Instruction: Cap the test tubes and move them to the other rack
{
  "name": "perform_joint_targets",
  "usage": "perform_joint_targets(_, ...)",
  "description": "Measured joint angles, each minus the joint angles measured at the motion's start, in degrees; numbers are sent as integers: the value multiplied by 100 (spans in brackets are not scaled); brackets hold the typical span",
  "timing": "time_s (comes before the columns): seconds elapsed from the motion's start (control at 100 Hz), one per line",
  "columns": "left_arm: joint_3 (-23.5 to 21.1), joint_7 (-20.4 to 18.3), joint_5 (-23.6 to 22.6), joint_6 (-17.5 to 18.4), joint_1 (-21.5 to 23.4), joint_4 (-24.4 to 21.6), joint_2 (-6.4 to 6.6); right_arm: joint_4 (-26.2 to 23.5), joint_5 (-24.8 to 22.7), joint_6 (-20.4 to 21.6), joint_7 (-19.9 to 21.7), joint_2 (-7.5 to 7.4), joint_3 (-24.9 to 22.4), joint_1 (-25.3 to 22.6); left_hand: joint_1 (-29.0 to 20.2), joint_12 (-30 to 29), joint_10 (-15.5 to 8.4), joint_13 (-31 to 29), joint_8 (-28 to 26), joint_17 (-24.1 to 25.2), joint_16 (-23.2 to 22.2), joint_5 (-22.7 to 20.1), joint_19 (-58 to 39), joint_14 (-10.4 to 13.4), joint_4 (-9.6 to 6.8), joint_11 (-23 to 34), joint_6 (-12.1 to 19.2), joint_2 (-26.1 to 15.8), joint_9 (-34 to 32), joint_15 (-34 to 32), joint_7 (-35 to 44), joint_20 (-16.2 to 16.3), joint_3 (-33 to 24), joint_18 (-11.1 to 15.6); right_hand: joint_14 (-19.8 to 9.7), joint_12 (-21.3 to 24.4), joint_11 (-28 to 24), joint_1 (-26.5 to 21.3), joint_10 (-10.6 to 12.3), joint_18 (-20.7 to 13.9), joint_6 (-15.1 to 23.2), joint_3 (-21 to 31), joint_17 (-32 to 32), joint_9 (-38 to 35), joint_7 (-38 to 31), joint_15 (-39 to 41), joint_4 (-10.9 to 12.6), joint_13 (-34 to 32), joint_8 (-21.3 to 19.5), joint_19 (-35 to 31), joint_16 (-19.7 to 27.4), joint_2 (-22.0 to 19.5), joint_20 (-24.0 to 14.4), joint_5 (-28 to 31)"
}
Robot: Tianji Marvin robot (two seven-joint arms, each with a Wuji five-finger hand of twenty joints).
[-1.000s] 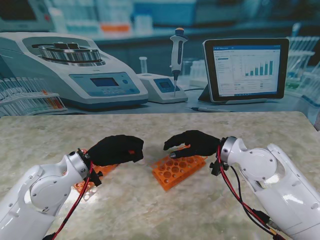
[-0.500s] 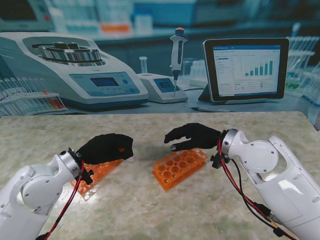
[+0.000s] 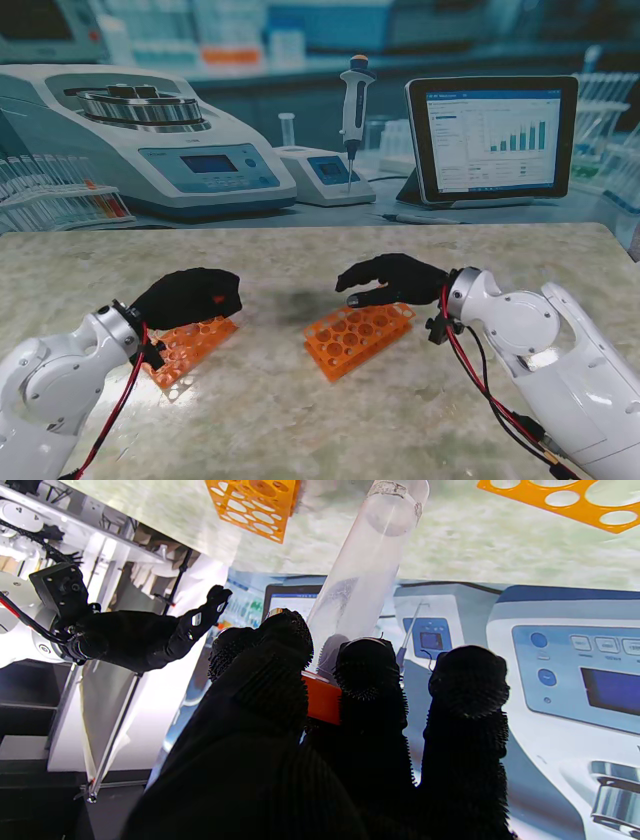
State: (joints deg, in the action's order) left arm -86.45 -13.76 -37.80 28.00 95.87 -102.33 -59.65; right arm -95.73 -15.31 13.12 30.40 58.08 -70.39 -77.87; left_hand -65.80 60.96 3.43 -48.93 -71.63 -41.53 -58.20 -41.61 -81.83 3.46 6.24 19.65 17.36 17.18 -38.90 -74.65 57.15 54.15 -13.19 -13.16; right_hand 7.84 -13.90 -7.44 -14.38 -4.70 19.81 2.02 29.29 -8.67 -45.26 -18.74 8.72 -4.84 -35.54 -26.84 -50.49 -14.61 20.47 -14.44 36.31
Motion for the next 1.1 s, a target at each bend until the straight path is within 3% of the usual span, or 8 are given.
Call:
perform_joint_targets(0.4,-217,108,-144,-4,114,68,3,93,-24,0,0,1,-36,-48,0,0,1,0,0,3,-6,0,0,-1,0,0,0,0,0,0,3,17,-1,-5,0,0,0,0,0,0,0,0,23,0,0,0,0,0,-2,6,0,0,0,0)
perform_joint_targets(1.1,-211,204,-299,-122,92,354,0,41,-78,73,-40,0,-138,-171,0,0,4,0,0,73,-82,-1,0,-16,0,1,1,0,0,0,14,23,-5,-44,0,0,0,0,0,0,0,0,27,0,0,-1,0,1,-3,11,0,0,0,0)
